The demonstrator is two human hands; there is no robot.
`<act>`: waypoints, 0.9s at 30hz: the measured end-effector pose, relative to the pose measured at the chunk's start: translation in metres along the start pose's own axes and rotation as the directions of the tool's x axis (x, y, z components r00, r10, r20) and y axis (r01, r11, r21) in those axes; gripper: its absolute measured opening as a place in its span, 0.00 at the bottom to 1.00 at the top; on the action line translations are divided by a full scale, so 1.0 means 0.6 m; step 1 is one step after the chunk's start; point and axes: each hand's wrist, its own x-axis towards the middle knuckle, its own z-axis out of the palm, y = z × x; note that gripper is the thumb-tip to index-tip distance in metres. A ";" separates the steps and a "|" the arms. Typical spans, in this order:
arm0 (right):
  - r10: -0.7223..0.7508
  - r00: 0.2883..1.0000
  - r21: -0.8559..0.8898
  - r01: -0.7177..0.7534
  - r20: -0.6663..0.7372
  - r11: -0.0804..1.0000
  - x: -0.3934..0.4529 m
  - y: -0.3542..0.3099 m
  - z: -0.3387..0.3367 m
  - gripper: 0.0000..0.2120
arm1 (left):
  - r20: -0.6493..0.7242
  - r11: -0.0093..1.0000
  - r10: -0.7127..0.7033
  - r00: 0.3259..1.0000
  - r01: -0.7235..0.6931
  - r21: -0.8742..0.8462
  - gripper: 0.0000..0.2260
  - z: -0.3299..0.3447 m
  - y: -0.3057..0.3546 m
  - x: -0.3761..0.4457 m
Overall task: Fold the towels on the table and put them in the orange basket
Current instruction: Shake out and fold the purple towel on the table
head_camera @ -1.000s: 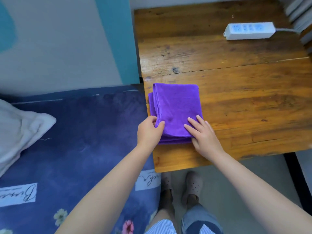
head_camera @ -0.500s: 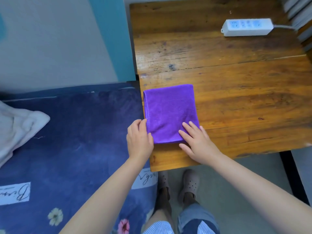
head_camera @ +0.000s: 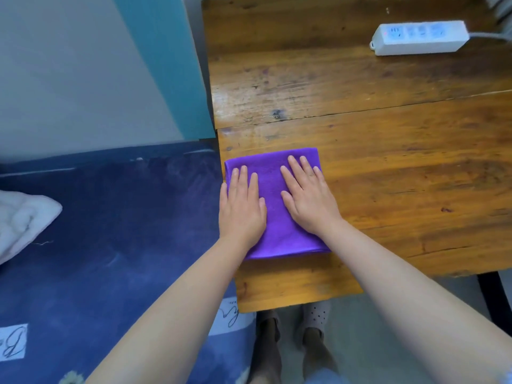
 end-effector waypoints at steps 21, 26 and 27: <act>-0.349 0.936 -0.074 0.352 0.044 0.933 -0.167 0.022 -0.031 0.25 | -0.073 0.894 0.419 0.905 -0.398 0.208 0.21 -0.023 0.003 -0.128; -0.464 0.878 -0.169 0.478 0.117 0.862 -0.137 0.013 -0.049 0.14 | 0.081 0.913 0.340 0.937 -0.350 0.211 0.29 -0.036 0.018 -0.122; -0.470 0.874 -0.229 0.486 0.125 0.843 -0.136 0.008 -0.048 0.11 | 0.104 0.917 0.323 0.941 -0.338 0.213 0.29 -0.037 0.021 -0.122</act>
